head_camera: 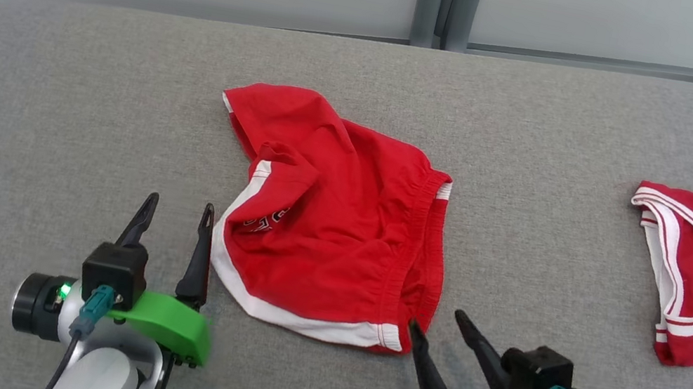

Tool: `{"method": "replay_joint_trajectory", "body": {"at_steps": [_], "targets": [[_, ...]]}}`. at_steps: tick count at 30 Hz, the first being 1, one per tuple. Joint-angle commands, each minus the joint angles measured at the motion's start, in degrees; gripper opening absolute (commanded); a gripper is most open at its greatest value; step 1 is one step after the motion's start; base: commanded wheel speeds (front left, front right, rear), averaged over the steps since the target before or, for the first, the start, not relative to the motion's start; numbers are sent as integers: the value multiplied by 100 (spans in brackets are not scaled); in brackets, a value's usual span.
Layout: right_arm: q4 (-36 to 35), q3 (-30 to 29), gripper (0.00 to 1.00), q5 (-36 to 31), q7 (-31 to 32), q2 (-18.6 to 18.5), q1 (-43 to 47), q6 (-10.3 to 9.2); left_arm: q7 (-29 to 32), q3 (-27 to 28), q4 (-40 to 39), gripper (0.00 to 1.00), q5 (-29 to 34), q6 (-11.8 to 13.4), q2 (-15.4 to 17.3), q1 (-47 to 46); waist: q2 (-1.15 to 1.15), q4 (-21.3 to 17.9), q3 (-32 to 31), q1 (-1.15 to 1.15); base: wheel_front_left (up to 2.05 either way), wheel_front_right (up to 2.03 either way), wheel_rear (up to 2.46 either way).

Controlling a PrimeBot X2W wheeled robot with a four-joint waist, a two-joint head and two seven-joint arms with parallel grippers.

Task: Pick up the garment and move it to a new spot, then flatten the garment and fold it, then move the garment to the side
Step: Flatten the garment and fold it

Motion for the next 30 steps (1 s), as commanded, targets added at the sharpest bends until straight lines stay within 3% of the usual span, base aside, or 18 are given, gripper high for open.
{"method": "replay_joint_trajectory", "body": {"at_steps": [1, 14, 16, 19, 30], "targets": [[115, 84, 100, 46, 21, -20, 17, 0, -14, 42, -68, 100, -27, 48, 51, 138, 61, 146, -22, 0, 0, 0, 0], [1184, 504, 100, 203, -71, -20, -453, 0, -15, 215, -375, 100, -80, 111, 40, 567, 61, 516, -69, 0, 0, 0, 0], [1371, 542, 43, 250, -120, -20, -571, 0, -15, 233, -391, 100, -76, 118, 35, 591, 61, 542, -63, 0, 0, 0, 0], [1693, 605, 0, 347, -227, -21, -754, 0, -15, 261, -412, 100, -80, 120, 42, 619, 61, 548, -47, 0, 0, 0, 0], [2063, 77, 0, 764, -571, -183, -1036, 0, -15, 372, -381, 100, -133, 118, 73, 701, 61, 223, -23, 0, 0, 0, 0]]}}
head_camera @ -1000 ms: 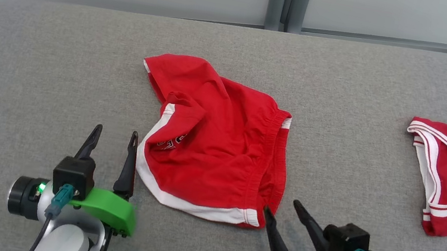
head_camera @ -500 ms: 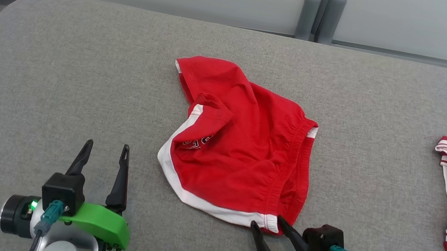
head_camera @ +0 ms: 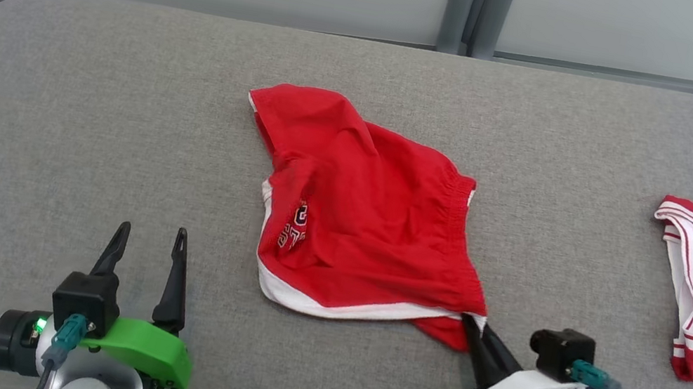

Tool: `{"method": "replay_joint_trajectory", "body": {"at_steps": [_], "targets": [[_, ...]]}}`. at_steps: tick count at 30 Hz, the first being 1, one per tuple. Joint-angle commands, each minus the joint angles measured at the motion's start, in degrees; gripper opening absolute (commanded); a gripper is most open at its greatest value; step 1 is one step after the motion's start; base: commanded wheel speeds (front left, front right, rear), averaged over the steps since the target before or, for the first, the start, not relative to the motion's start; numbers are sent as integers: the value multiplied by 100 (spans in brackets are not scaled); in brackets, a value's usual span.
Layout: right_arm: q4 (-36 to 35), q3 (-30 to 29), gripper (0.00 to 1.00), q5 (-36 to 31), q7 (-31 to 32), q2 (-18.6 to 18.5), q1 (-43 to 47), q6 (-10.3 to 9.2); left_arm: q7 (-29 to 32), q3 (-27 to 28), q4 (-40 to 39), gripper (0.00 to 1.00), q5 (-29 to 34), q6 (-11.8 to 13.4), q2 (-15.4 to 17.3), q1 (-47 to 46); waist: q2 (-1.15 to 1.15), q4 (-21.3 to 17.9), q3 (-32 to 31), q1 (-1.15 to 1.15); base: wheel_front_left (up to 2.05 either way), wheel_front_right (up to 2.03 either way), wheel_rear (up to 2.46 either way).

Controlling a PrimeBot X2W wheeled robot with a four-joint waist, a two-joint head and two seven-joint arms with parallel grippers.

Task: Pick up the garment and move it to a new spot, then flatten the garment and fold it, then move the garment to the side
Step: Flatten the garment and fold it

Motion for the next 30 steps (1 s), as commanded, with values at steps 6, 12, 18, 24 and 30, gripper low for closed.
{"method": "replay_joint_trajectory", "body": {"at_steps": [6, 12, 18, 24, 30], "targets": [[-207, -420, 0, 221, 204, -540, -89, 0, -7, -12, 31, 100, -57, -7, 25, 13, 61, -337, 8, 0, 0, 0, 0], [-288, -709, 0, 454, 485, -985, -179, 0, 52, -62, 88, 100, -60, -51, 49, -78, 61, -435, 47, 0, 0, 0, 0], [-87, -850, 0, 585, 539, -1142, -333, 0, 58, -104, 136, 100, -97, -81, 55, -101, 61, -449, 87, 0, 0, 0, 0], [156, -806, 0, 528, 412, -1131, -476, 0, 91, -208, 185, 100, -103, -175, 78, -5, 61, -435, 116, 0, 0, 0, 0], [174, -945, 100, 327, 71, -1193, -417, 0, 111, -356, 183, 100, -111, -259, 123, 212, 61, -464, 117, 0, 0, 0, 0]]}}
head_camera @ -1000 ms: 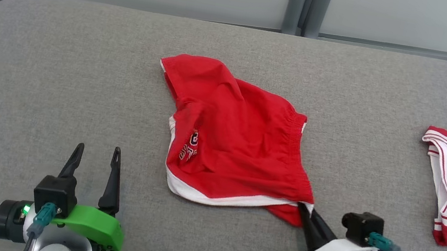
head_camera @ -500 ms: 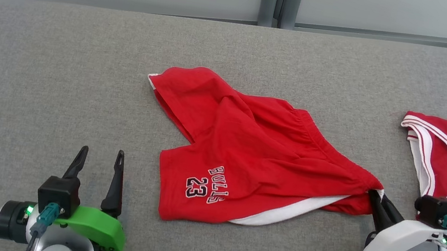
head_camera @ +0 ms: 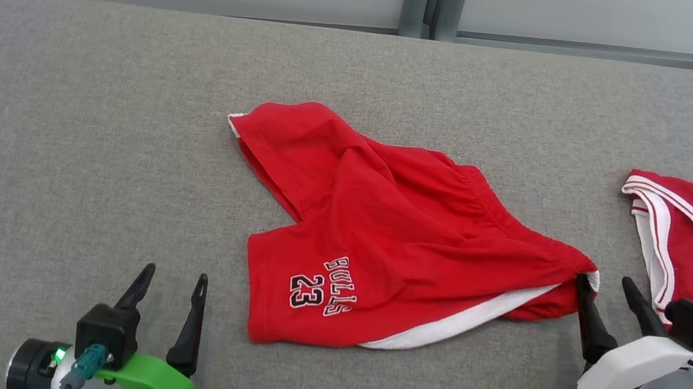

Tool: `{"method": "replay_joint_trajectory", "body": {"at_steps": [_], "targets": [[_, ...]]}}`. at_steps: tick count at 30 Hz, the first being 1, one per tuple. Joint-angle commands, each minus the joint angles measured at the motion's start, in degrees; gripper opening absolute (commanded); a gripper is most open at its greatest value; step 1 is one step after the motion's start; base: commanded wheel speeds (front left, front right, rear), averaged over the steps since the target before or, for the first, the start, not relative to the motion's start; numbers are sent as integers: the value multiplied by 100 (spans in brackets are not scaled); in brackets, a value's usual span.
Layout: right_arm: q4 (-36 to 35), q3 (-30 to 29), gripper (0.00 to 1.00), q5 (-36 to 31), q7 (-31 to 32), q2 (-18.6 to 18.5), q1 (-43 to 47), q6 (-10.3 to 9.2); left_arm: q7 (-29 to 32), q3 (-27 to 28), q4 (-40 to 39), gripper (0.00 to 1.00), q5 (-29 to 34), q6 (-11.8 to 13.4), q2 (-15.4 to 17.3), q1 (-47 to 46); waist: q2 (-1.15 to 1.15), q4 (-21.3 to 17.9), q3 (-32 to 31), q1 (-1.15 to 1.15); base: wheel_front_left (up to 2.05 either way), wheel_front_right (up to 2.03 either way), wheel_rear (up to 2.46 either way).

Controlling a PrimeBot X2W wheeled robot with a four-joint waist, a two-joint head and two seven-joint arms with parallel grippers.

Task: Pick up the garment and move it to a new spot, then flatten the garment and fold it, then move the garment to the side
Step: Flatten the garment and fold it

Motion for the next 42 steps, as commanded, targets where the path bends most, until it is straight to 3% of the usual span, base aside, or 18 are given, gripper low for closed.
{"method": "replay_joint_trajectory", "body": {"at_steps": [1, 11, 20, 27, 28, 30, 31, 32, 33, 42], "targets": [[-60, -53, 100, -74, -77, -58, 61, 0, 12, -27, -24, 100, -44, -41, 55, 107, 61, -16, -8, 0, 0, 0, 0], [-1273, -670, 100, -361, -51, -139, 791, 0, 251, -469, -293, 100, -53, -339, 185, 599, 61, -135, -73, 0, 0, 0, 0], [-2402, -1112, 100, -728, 261, 314, 1161, 0, 484, -777, -20, 100, -63, -720, 130, 263, 61, -285, -40, 0, 0, 0, 0], [-2734, -1128, 100, -826, 375, 482, 1208, 0, 606, -961, 540, 100, -131, -1040, -66, -87, 61, -392, -16, 0, 0, 0, 0], [-2758, -1136, 100, -845, 373, 487, 1212, 0, 578, -976, 593, 85, -126, -1061, -91, -131, 61, -407, -18, 0, 0, 0, 0], [-2814, -1170, 100, -848, 357, 507, 1225, 0, 486, -982, 641, 42, -159, -1108, -175, -192, 61, -427, -15, 0, 0, 0, 0], [-2836, -1192, 100, -863, 354, 518, 1238, 0, 421, -973, 640, 29, -173, -1118, -208, -204, 61, -429, -14, 0, 0, 0, 0], [-2857, -1209, 100, -879, 356, 530, 1249, 0, 356, -964, 631, 9, -171, -1132, -221, -212, 61, -428, -13, 0, 0, 0, 0], [-2878, -1229, 100, -886, 356, 544, 1262, 0, 297, -948, 613, 0, -173, -1134, -225, -217, 61, -424, -10, 0, 0, 0, 0], [-2909, -1320, 100, -938, 336, 621, 1329, 0, -35, -563, 74, 0, -208, -938, -41, -93, 61, -297, -41, 0, 0, 0, 0]]}}
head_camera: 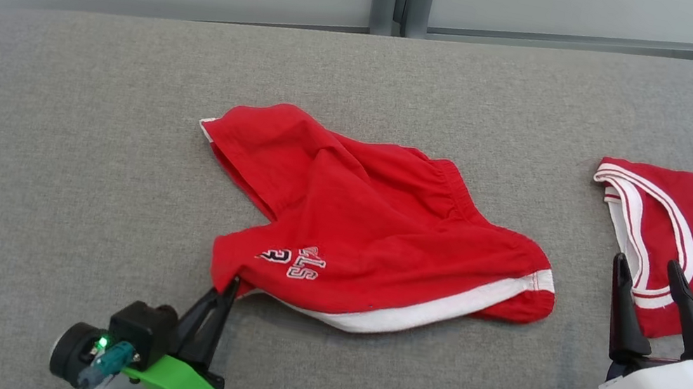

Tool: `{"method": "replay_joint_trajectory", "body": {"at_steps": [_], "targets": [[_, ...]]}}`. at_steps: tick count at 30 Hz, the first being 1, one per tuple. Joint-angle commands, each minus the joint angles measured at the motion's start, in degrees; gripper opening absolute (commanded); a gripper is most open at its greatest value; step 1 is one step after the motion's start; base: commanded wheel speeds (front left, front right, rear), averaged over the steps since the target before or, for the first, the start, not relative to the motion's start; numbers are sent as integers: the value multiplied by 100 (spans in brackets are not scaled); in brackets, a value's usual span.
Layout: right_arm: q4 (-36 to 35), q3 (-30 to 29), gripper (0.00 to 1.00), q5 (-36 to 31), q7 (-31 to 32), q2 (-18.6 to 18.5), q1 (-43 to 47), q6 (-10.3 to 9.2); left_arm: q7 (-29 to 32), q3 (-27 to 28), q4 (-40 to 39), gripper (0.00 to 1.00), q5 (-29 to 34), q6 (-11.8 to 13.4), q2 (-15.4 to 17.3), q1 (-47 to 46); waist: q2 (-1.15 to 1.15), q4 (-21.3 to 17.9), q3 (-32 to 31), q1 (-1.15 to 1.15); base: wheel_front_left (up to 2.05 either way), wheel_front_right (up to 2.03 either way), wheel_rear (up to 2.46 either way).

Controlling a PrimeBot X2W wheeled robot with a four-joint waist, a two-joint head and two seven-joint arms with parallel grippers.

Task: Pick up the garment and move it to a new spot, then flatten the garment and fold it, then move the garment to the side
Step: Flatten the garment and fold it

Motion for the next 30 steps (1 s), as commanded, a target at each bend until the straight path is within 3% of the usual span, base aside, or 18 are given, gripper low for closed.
{"method": "replay_joint_trajectory", "body": {"at_steps": [1, 10, 14, 19, 30], "targets": [[-15, -10, 100, -36, -27, 3, 46, 0, -23, 45, -53, 0, -1, 57, 66, 85, 61, 33, -16, 0, 0, 0, 0], [50, 21, 100, -27, -41, 5, 105, 0, 313, 466, -1137, 0, -114, 440, 679, 531, 61, 152, -83, 0, 0, 0, 0], [84, 112, 100, -26, -25, 32, 37, 0, 643, 490, -1170, 0, -242, 395, 806, 470, 61, 97, -80, 0, 0, 0, 0], [130, 244, 100, 12, -11, 5, -46, 0, 927, 541, -695, 0, -415, 232, 839, 88, 61, -30, -49, 0, 0, 0, 0], [230, 439, 100, 41, -45, -6, -215, 0, 1117, 458, 1037, 0, -502, -157, 566, -1044, 61, -327, 153, 0, 0, 0, 0]]}}
